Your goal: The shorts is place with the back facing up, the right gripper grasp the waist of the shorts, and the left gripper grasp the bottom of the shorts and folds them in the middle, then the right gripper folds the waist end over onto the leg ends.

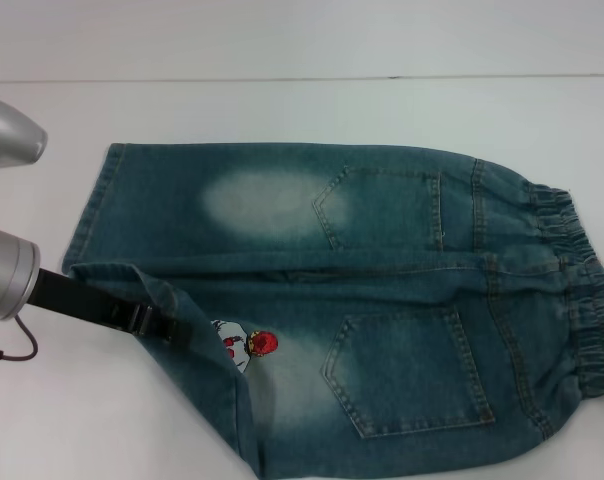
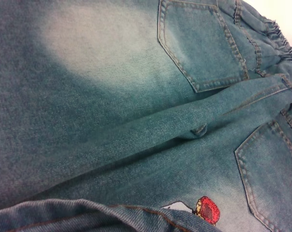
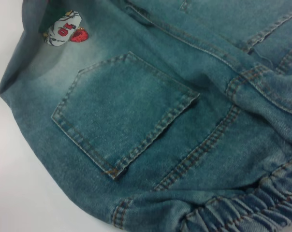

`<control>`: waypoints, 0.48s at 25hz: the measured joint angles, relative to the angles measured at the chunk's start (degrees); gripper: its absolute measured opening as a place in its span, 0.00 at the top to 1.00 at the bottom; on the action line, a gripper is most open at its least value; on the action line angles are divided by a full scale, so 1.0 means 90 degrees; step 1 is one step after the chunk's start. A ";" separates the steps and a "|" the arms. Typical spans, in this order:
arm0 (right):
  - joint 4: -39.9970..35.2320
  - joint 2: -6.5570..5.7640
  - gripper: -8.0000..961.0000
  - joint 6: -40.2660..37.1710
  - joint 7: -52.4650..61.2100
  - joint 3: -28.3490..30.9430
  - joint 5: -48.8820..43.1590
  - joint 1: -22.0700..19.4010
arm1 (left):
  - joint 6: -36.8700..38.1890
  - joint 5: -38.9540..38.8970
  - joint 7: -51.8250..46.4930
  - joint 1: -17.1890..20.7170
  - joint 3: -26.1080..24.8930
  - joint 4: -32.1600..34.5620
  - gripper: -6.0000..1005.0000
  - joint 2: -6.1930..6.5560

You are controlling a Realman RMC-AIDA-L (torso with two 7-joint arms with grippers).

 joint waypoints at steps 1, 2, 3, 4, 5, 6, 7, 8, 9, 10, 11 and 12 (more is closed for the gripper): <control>0.0070 0.0020 0.72 0.0046 -0.0140 0.0059 0.0008 -0.0006 | -0.0001 0.0000 0.0000 -0.0002 0.0001 -0.0002 0.91 -0.0002; 0.0070 0.0020 0.77 0.0046 -0.0140 0.0059 0.0008 -0.0006 | -0.0001 0.0000 -0.0001 -0.0003 0.0002 -0.0003 0.91 -0.0008; 0.0079 0.0032 0.81 0.0046 -0.0212 0.0104 0.0023 -0.0008 | -0.0004 0.0000 0.0000 -0.0003 -0.0001 -0.0003 0.91 -0.0011; 0.0082 0.0047 0.85 0.0041 -0.0291 0.0157 0.0044 -0.0008 | -0.0007 0.0000 0.0002 -0.0003 -0.0002 -0.0004 0.91 -0.0014; 0.0084 0.0055 0.89 0.0027 -0.0368 0.0206 0.0074 -0.0009 | -0.0015 0.0000 0.0009 0.0000 -0.0005 -0.0004 0.92 -0.0015; 0.0085 0.0058 0.93 0.0014 -0.0421 0.0240 0.0101 -0.0013 | -0.0024 -0.0005 0.0019 0.0006 -0.0005 -0.0004 0.92 -0.0019; 0.0086 0.0059 0.94 0.0002 -0.0473 0.0273 0.0125 -0.0023 | -0.0038 -0.0013 0.0027 0.0012 -0.0007 -0.0004 0.92 -0.0021; 0.0085 0.0061 0.94 -0.0012 -0.0501 0.0293 0.0140 -0.0040 | -0.0060 -0.0023 0.0036 0.0020 -0.0007 -0.0004 0.92 -0.0025; 0.0068 0.0064 0.94 -0.0045 -0.0527 0.0315 0.0153 -0.0058 | -0.0081 -0.0031 0.0042 0.0026 -0.0006 -0.0004 0.92 -0.0026; 0.0025 0.0066 0.94 -0.0090 -0.0551 0.0347 0.0167 -0.0078 | -0.0118 -0.0037 0.0046 0.0035 -0.0007 -0.0004 0.92 -0.0025; -0.0050 0.0067 0.95 -0.0185 -0.0587 0.0409 0.0226 -0.0111 | -0.0153 -0.0045 0.0048 0.0038 -0.0005 -0.0004 0.92 -0.0020; -0.0129 0.0068 0.95 -0.0280 -0.0627 0.0479 0.0300 -0.0145 | -0.0193 -0.0056 0.0049 0.0040 -0.0006 -0.0004 0.92 -0.0009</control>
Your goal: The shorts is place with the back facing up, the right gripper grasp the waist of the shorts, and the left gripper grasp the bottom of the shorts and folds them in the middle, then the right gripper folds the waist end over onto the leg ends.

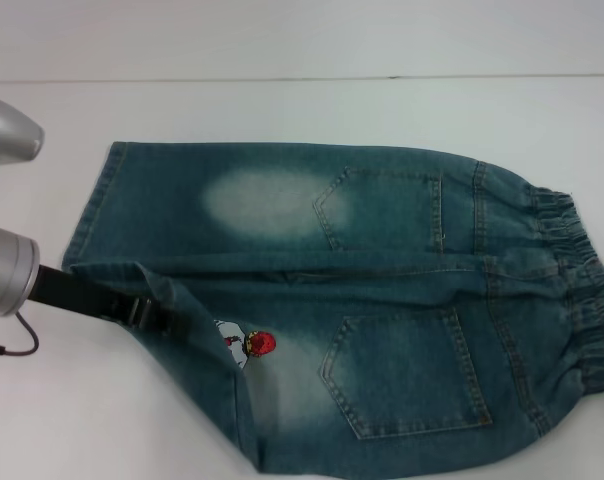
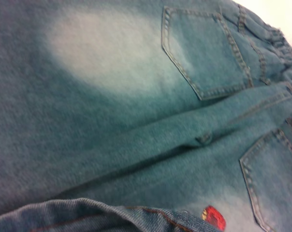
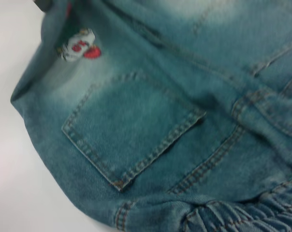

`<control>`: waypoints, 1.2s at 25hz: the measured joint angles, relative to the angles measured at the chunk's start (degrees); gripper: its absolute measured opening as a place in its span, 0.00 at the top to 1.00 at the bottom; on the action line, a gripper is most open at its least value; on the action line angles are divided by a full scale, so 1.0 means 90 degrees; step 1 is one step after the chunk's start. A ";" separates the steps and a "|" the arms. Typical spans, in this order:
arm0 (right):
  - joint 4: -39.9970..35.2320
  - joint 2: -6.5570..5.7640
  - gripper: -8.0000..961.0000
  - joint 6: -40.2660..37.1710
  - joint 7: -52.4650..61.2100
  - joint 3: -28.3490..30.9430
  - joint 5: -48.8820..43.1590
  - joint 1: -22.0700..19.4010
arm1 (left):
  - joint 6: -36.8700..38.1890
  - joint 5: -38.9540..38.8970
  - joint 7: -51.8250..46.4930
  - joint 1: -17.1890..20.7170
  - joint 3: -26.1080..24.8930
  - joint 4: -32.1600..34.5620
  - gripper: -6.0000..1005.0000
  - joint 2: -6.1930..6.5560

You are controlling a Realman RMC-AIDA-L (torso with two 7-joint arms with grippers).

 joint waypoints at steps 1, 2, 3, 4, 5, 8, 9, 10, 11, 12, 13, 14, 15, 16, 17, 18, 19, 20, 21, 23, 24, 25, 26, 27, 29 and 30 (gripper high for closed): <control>-0.0118 -0.0007 0.95 -0.0136 -0.0044 0.0100 0.0143 -0.0051 | -0.0058 -0.0034 0.0002 0.0006 -0.0001 -0.0003 0.92 0.0021; -0.0222 -0.0025 0.95 -0.0251 -0.0079 0.0205 0.0309 -0.0102 | -0.0121 -0.0082 0.0011 0.0009 -0.0009 -0.0017 0.92 0.0042; -0.0306 -0.0045 0.95 -0.0342 -0.0106 0.0295 0.0467 -0.0150 | -0.0192 -0.0136 0.0028 0.0010 -0.0031 -0.0042 0.92 0.0067; -0.0381 -0.0070 0.95 -0.0399 -0.0126 0.0384 0.0640 -0.0198 | -0.0266 -0.0191 0.0052 0.0006 -0.0061 -0.0077 0.92 0.0090; -0.0437 -0.0091 0.95 -0.0445 -0.0146 0.0458 0.0809 -0.0237 | -0.0340 -0.0251 0.0084 -0.0001 -0.0095 -0.0114 0.92 0.0112; -0.0503 -0.0138 0.95 -0.0464 -0.0163 0.0628 0.1113 -0.0284 | -0.0608 -0.0441 0.0168 -0.0029 -0.0193 -0.0160 0.92 0.0155; -0.0509 -0.0145 0.95 -0.0406 -0.0154 0.0718 0.1182 -0.0274 | -0.0708 -0.0487 0.0184 -0.0031 -0.0212 -0.0159 0.92 0.0166; -0.0511 -0.0149 0.95 -0.0350 -0.0140 0.0799 0.1241 -0.0257 | -0.0833 -0.0544 0.0201 -0.0032 -0.0224 -0.0157 0.92 0.0181; -0.0503 -0.0150 0.95 -0.0250 -0.0118 0.0897 0.1311 -0.0228 | -0.0962 -0.0601 0.0215 -0.0033 -0.0231 -0.0154 0.92 0.0200; -0.0492 -0.0150 0.95 -0.0126 -0.0074 0.0963 0.1383 -0.0204 | -0.1110 -0.0656 0.0225 -0.0034 -0.0233 -0.0155 0.92 0.0212; -0.0483 -0.0146 0.95 -0.0003 -0.0026 0.1019 0.1452 -0.0176 | -0.1258 -0.0708 0.0233 -0.0037 -0.0236 -0.0157 0.92 0.0223; -0.0481 -0.0138 0.95 0.0125 0.0040 0.1052 0.1530 -0.0143 | -0.1424 -0.0742 0.0233 -0.0039 -0.0243 -0.0158 0.92 0.0228; -0.0480 -0.0130 0.95 0.0229 0.0127 0.1065 0.1599 -0.0114 | -0.1550 -0.0757 0.0233 -0.0045 -0.0258 -0.0158 0.92 0.0229; -0.0477 -0.0120 0.95 0.0337 0.0221 0.1074 0.1681 -0.0077 | -0.1765 -0.0774 0.0233 -0.0059 -0.0285 -0.0158 0.92 0.0229; -0.0471 -0.0116 0.95 0.0495 0.0343 0.1077 0.1780 -0.0042 | -0.1888 -0.0786 0.0230 -0.0071 -0.0297 -0.0159 0.92 0.0230; -0.0455 -0.0114 0.95 0.0626 0.0446 0.1078 0.1862 -0.0010 | -0.1996 -0.0797 0.0222 -0.0083 -0.0305 -0.0161 0.92 0.0230; -0.0432 -0.0119 0.95 0.0774 0.0557 0.1077 0.1951 0.0027 | -0.2118 -0.0808 0.0211 -0.0099 -0.0310 -0.0164 0.92 0.0228; -0.0370 -0.0151 0.94 0.1055 0.0739 0.1074 0.2102 0.0116 | -0.2118 -0.0808 0.0211 -0.0099 -0.0310 -0.0164 0.92 0.0228; -0.0370 -0.0151 0.94 0.1055 0.0739 0.1074 0.2102 0.0116 | -0.2252 -0.0817 0.0197 -0.0126 -0.0312 -0.0166 0.92 0.0219; -0.0299 -0.0201 0.93 0.1300 0.0874 0.1066 0.2180 0.0206 | -0.2563 -0.0824 0.0143 -0.0194 -0.0315 -0.0167 0.92 0.0205; -0.0240 -0.0235 0.93 0.1467 0.0953 0.1047 0.2204 0.0265 | -0.2664 -0.0824 0.0121 -0.0212 -0.0316 -0.0169 0.92 0.0201; -0.0154 -0.0268 0.93 0.1621 0.1007 0.1018 0.2198 0.0323 | -0.2747 -0.0824 0.0105 -0.0227 -0.0314 -0.0177 0.92 0.0196; -0.0055 -0.0306 0.92 0.1721 0.1036 0.0980 0.2183 0.0373 | -0.2822 -0.0824 0.0097 -0.0242 -0.0313 -0.0188 0.92 0.0192; 0.0043 -0.0344 0.92 0.1815 0.1055 0.0939 0.2164 0.0427 | -0.2876 -0.0824 0.0095 -0.0256 -0.0312 -0.0201 0.92 0.0187; 0.0263 -0.0417 0.91 0.2005 0.1081 0.0784 0.2141 0.0533 | -0.3003 -0.0824 0.0094 -0.0282 -0.0309 -0.0226 0.92 0.0170; 0.0361 -0.0440 0.91 0.2128 0.1106 0.0683 0.2135 0.0573 | -0.3043 -0.0824 0.0093 -0.0287 -0.0305 -0.0229 0.92 0.0160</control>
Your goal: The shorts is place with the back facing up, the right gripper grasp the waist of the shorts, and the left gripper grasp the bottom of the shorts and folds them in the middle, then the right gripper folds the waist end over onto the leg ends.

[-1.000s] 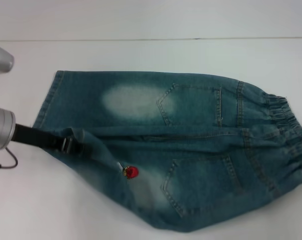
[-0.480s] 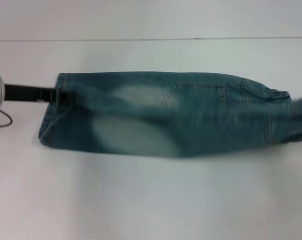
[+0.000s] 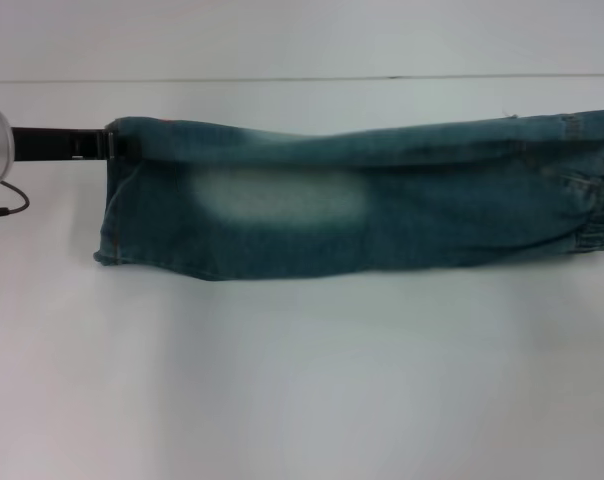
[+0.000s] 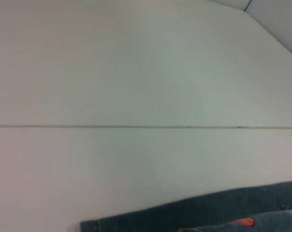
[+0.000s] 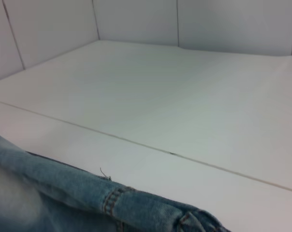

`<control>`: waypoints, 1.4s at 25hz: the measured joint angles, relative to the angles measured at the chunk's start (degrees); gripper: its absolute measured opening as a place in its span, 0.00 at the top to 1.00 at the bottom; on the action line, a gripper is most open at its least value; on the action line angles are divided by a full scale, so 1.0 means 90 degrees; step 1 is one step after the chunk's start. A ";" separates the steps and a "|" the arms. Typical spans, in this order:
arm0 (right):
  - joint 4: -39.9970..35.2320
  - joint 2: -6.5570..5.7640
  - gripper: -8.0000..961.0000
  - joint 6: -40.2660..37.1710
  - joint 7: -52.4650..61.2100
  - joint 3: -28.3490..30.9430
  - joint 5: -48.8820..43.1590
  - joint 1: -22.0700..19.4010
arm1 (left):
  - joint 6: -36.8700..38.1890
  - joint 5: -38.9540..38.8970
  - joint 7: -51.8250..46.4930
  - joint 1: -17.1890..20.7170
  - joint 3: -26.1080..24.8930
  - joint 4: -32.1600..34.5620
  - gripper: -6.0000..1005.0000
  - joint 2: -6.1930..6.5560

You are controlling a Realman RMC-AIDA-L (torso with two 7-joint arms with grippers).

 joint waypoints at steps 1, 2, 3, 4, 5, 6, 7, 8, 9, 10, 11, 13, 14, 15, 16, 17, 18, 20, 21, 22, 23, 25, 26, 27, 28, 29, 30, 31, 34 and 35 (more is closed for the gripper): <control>0.0096 -0.0018 0.91 0.0153 0.0020 -0.0113 -0.0015 0.0048 | -0.0039 0.0000 -0.0001 -0.0010 0.0013 -0.0009 0.92 -0.0018; 0.0170 -0.0029 0.91 0.0262 0.0033 -0.0199 -0.0031 0.0083 | -0.0068 0.0000 -0.0001 -0.0016 0.0022 -0.0017 0.92 -0.0028; 0.0232 -0.0036 0.90 0.0375 0.0040 -0.0274 -0.0062 0.0120 | -0.0098 0.0000 -0.0001 -0.0022 0.0030 -0.0028 0.92 -0.0040; 0.0304 -0.0043 0.90 0.0483 0.0045 -0.0354 -0.0102 0.0159 | -0.0113 0.0000 -0.0003 -0.0028 0.0030 -0.0037 0.92 -0.0045; 0.0388 -0.0052 0.90 0.0589 0.0047 -0.0428 -0.0150 0.0206 | -0.0120 0.0004 -0.0008 -0.0033 0.0029 -0.0054 0.92 -0.0050; 0.0461 -0.0069 0.89 0.0668 0.0047 -0.0477 -0.0188 0.0245 | -0.0144 0.0016 -0.0027 -0.0038 0.0024 -0.0077 0.91 -0.0052; 0.0547 -0.0091 0.89 0.0756 0.0048 -0.0529 -0.0223 0.0292 | -0.0178 0.0027 -0.0056 -0.0039 0.0024 -0.0101 0.91 -0.0052; 0.0628 -0.0113 0.89 0.0816 0.0048 -0.0561 -0.0246 0.0331 | -0.0205 0.0032 -0.0075 -0.0039 0.0028 -0.0118 0.91 -0.0052; 0.0728 -0.0144 0.88 0.0890 0.0050 -0.0608 -0.0269 0.0371 | -0.0257 0.0043 -0.0112 -0.0035 0.0042 -0.0153 0.92 -0.0046; 0.0787 -0.0163 0.88 0.0940 0.0055 -0.0636 -0.0284 0.0393 | -0.0295 0.0048 -0.0132 -0.0030 0.0053 -0.0200 0.92 -0.0033; 0.0844 -0.0180 0.88 0.1024 0.0080 -0.0657 -0.0301 0.0410 | -0.0322 0.0053 -0.0144 -0.0027 0.0061 -0.0234 0.92 -0.0024; 0.1069 -0.0262 0.87 0.1342 0.0195 -0.0728 -0.0340 0.0441 | -0.0423 0.0098 -0.0151 -0.0029 0.0071 -0.0376 0.92 0.0015; 0.1069 -0.0262 0.87 0.1342 0.0195 -0.0728 -0.0340 0.0441 | -0.0526 0.0171 -0.0162 -0.0042 0.0076 -0.0498 0.92 0.0046; 0.1204 -0.0323 0.86 0.1431 0.0243 -0.0775 -0.0346 0.0458 | -0.0581 0.0216 -0.0166 -0.0056 0.0080 -0.0576 0.92 0.0062; 0.1537 -0.0483 0.86 0.1546 0.0301 -0.0854 -0.0345 0.0507 | -0.0650 0.0268 -0.0166 -0.0091 0.0080 -0.0698 0.92 0.0086; 0.1537 -0.0483 0.86 0.1546 0.0301 -0.0854 -0.0345 0.0507 | -0.0697 0.0302 -0.0163 -0.0126 0.0081 -0.0803 0.91 0.0107; 0.1702 -0.0561 0.86 0.1589 0.0303 -0.0874 -0.0340 0.0532 | -0.0721 0.0323 -0.0152 -0.0172 0.0082 -0.0929 0.90 0.0136; 0.1850 -0.0613 0.85 0.1643 0.0249 -0.0874 -0.0318 0.0550 | -0.0767 0.0356 -0.0131 -0.0239 0.0085 -0.1070 0.88 0.0174; 0.1864 -0.0610 0.85 0.1652 0.0222 -0.0875 -0.0309 0.0554 | -0.0807 0.0371 -0.0127 -0.0273 0.0089 -0.1104 0.87 0.0175; 0.1851 -0.0597 0.84 0.1680 0.0205 -0.0885 -0.0314 0.0555 | -0.0836 0.0371 -0.0126 -0.0287 0.0088 -0.1104 0.86 0.0169; 0.1842 -0.0590 0.84 0.1699 0.0202 -0.0894 -0.0323 0.0557 | -0.0847 0.0367 -0.0126 -0.0301 0.0089 -0.1100 0.85 0.0160; 0.1833 -0.0585 0.80 0.1835 0.0241 -0.0914 -0.0363 0.0570 | -0.0847 0.0350 -0.0126 -0.0348 0.0088 -0.1088 0.83 0.0155; 0.1836 -0.0586 0.78 0.1906 0.0266 -0.0920 -0.0373 0.0579 | -0.0842 0.0344 -0.0127 -0.0384 0.0087 -0.1088 0.82 0.0156; 0.1851 -0.0587 0.76 0.1962 0.0280 -0.0925 -0.0377 0.0583 | -0.0842 0.0346 -0.0127 -0.0412 0.0087 -0.1088 0.81 0.0156; 0.1855 -0.0588 0.74 0.1999 0.0284 -0.0926 -0.0378 0.0587 | -0.0844 0.0353 -0.0126 -0.0458 0.0086 -0.1088 0.76 0.0155; 0.1858 -0.0587 0.72 0.2041 0.0284 -0.0926 -0.0380 0.0592 | -0.0852 0.0359 -0.0124 -0.0493 0.0085 -0.1083 0.72 0.0151; 0.1858 -0.0581 0.70 0.2095 0.0284 -0.0930 -0.0385 0.0595 | -0.0861 0.0365 -0.0121 -0.0524 0.0085 -0.1079 0.68 0.0144; 0.1859 -0.0579 0.68 0.2129 0.0286 -0.0931 -0.0390 0.0595 | -0.0871 0.0369 -0.0115 -0.0555 0.0086 -0.1074 0.63 0.0138; 0.1868 -0.0580 0.61 0.2161 0.0314 -0.0938 -0.0414 0.0591 | -0.0898 0.0368 -0.0105 -0.0594 0.0121 -0.1061 0.52 0.0135; 0.1855 -0.0579 0.59 0.2154 0.0317 -0.0939 -0.0414 0.0578 | -0.0899 0.0360 -0.0095 -0.0595 0.0130 -0.1041 0.49 0.0136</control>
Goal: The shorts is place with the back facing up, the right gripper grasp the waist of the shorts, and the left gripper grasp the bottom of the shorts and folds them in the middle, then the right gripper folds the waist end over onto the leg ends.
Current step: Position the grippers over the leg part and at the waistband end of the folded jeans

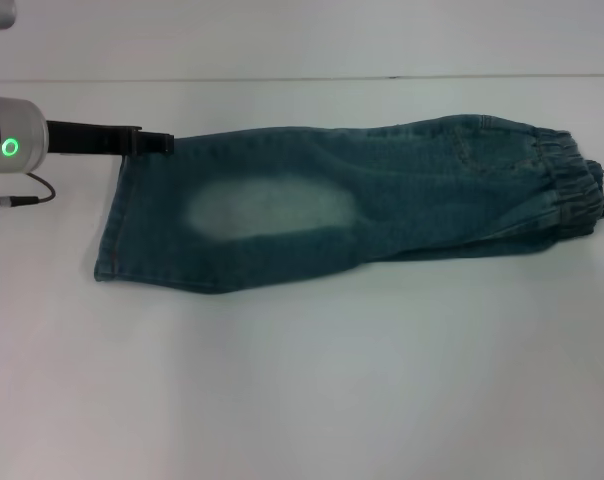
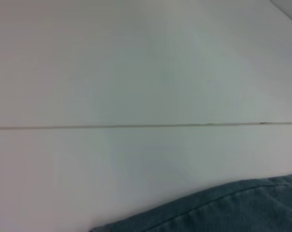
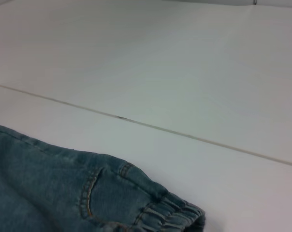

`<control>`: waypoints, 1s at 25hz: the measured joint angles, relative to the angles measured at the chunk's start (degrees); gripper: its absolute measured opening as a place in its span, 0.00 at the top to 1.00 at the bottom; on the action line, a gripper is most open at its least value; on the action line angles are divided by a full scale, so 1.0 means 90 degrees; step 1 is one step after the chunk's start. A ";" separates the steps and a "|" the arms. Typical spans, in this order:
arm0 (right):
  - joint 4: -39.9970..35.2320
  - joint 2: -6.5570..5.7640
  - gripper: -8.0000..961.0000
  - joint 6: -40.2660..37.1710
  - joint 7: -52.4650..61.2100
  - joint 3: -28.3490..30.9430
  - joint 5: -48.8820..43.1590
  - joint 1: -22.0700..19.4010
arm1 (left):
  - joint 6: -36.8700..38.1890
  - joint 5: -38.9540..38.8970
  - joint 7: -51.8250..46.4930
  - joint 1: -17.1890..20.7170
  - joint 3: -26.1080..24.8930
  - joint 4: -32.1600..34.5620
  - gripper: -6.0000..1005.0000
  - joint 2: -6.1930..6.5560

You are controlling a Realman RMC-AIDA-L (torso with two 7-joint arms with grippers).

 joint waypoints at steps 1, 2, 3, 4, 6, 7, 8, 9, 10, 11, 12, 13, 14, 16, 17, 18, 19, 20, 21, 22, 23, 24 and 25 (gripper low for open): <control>-0.0022 0.0006 0.54 -0.0019 0.0002 -0.0001 0.0002 -0.0017 | 0.0008 -0.0009 0.0021 0.0001 0.0008 0.0025 0.46 0.0000; -0.0052 0.0012 0.49 -0.0046 0.0003 0.0001 0.0007 -0.0036 | 0.0031 -0.0032 0.0081 0.0004 0.0012 0.0074 0.42 -0.0004; -0.0094 0.0020 0.44 -0.0118 0.0004 0.0020 0.0021 -0.0059 | 0.0101 -0.0080 0.0200 0.0028 0.0007 0.0143 0.39 -0.0019; -0.0136 0.0026 0.39 -0.0199 0.0004 0.0053 0.0044 -0.0087 | 0.0181 -0.0164 0.0345 0.0058 -0.0013 0.0201 0.36 -0.0029; -0.0237 0.0033 0.30 -0.0471 -0.0017 0.0139 0.0162 -0.0185 | 0.0509 -0.0589 0.0829 0.0152 -0.0075 0.0290 0.30 -0.0045; -0.0311 0.0043 0.26 -0.0622 -0.0045 0.0186 0.0260 -0.0267 | 0.0736 -0.0877 0.1128 0.0212 -0.0105 0.0308 0.27 -0.0043; -0.0396 0.0071 0.22 -0.0796 -0.0096 0.0211 0.0385 -0.0369 | 0.1038 -0.1253 0.1512 0.0278 -0.0120 0.0304 0.24 -0.0033; -0.0496 0.0111 0.18 -0.0942 -0.0158 0.0229 0.0515 -0.0467 | 0.1326 -0.1603 0.1877 0.0349 -0.0132 0.0281 0.21 -0.0011; -0.0611 0.0173 0.14 -0.1087 -0.0242 0.0254 0.0673 -0.0605 | 0.1578 -0.1867 0.2176 0.0417 -0.0135 0.0248 0.19 0.0000; -0.0724 0.0250 0.12 -0.1181 -0.0378 0.0284 0.0869 -0.0753 | 0.1903 -0.2188 0.2544 0.0487 -0.0138 0.0181 0.16 0.0016; -0.0816 0.0333 0.10 -0.1246 -0.0516 0.0324 0.1060 -0.0910 | 0.2187 -0.2387 0.2821 0.0545 -0.0151 0.0116 0.14 0.0023; -0.0863 0.0416 0.09 -0.1294 -0.0717 0.0375 0.1255 -0.1080 | 0.2423 -0.2514 0.3050 0.0586 -0.0165 0.0062 0.12 0.0024; -0.0889 0.0489 0.07 -0.1336 -0.0913 0.0419 0.1448 -0.1226 | 0.2739 -0.2594 0.3312 0.0609 -0.0212 -0.0008 0.10 0.0026; -0.0885 0.0626 0.04 -0.1476 -0.1352 0.0522 0.1860 -0.1556 | 0.3329 -0.2650 0.3708 0.0632 -0.0323 -0.0128 0.07 0.0026; -0.0854 0.0699 0.05 -0.1538 -0.1554 0.0575 0.2037 -0.1708 | 0.3605 -0.2657 0.3858 0.0638 -0.0377 -0.0181 0.07 0.0027; -0.0809 0.0782 0.05 -0.1601 -0.1751 0.0628 0.2180 -0.1853 | 0.3837 -0.2662 0.3962 0.0641 -0.0409 -0.0218 0.07 0.0026; -0.0773 0.0850 0.05 -0.1606 -0.1945 0.0691 0.2299 -0.1944 | 0.4059 -0.2662 0.4055 0.0643 -0.0406 -0.0245 0.07 0.0027; -0.0729 0.0938 0.05 -0.1615 -0.2181 0.0766 0.2406 -0.2042 | 0.4184 -0.2656 0.4102 0.0644 -0.0392 -0.0258 0.07 0.0027; -0.0572 0.1047 0.05 -0.1613 -0.2565 0.0905 0.2530 -0.2167 | 0.4336 -0.2634 0.4167 0.0644 -0.0330 -0.0265 0.07 0.0027; -0.0572 0.1047 0.06 -0.1613 -0.2565 0.0905 0.2530 -0.2167 | 0.4336 -0.2634 0.4167 0.0644 -0.0330 -0.0265 0.07 0.0027; -0.0402 0.1063 0.06 -0.1620 -0.2724 0.0942 0.2543 -0.2199 | 0.4378 -0.2625 0.4193 0.0645 -0.0297 -0.0269 0.07 0.0027; -0.0241 0.1043 0.06 -0.1628 -0.2820 0.0943 0.2515 -0.2200 | 0.4430 -0.2623 0.4234 0.0645 -0.0261 -0.0276 0.07 0.0024; -0.0068 0.1020 0.06 -0.1633 -0.2948 0.0938 0.2446 -0.2194 | 0.4482 -0.2622 0.4270 0.0645 -0.0233 -0.0280 0.07 0.0020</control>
